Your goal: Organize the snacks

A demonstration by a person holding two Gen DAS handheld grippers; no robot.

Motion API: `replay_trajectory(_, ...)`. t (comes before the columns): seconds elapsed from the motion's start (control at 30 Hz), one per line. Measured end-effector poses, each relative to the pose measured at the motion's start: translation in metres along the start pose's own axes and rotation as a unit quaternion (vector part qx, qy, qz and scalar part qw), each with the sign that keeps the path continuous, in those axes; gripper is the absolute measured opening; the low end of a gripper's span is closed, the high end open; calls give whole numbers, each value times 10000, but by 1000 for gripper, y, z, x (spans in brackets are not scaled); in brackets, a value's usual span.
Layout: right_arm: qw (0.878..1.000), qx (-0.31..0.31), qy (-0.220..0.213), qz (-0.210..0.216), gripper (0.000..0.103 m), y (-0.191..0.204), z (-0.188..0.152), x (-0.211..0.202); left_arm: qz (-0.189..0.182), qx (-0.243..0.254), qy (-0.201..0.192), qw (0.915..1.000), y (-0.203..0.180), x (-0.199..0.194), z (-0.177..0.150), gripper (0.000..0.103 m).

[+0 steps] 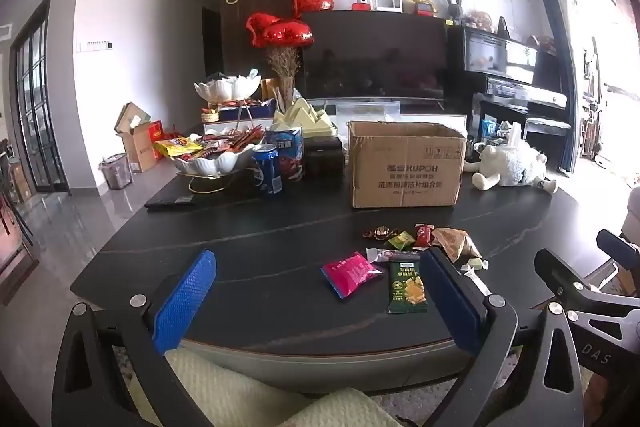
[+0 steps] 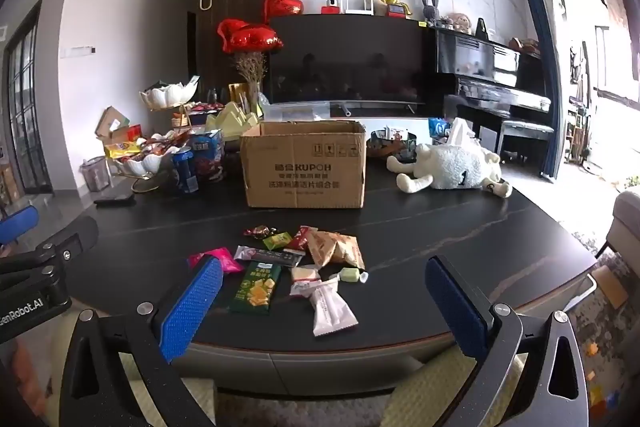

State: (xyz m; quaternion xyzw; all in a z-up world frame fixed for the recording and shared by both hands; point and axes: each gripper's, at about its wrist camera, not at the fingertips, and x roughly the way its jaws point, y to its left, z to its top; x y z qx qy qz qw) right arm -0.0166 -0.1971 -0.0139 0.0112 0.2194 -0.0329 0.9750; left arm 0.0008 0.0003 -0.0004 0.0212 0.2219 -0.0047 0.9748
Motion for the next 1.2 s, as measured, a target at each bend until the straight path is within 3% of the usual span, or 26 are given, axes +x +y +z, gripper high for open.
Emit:
replay_trajectory(0.13, 10000, 26, -19, 32, 103, 1, -1, 0, -229, -90, 202, 9995, 5, 6, 2, 103)
replay_trajectory(0.57, 10000, 17, -42, 59, 103, -1, -1, 0, 42, 63, -131, 9999, 0, -5, 0, 103)
replay_trajectory(1.2, 9998, 43, -151, 137, 103, 0, 1, -6, 31, 92, -157, 9998, -2, -6, 0, 103)
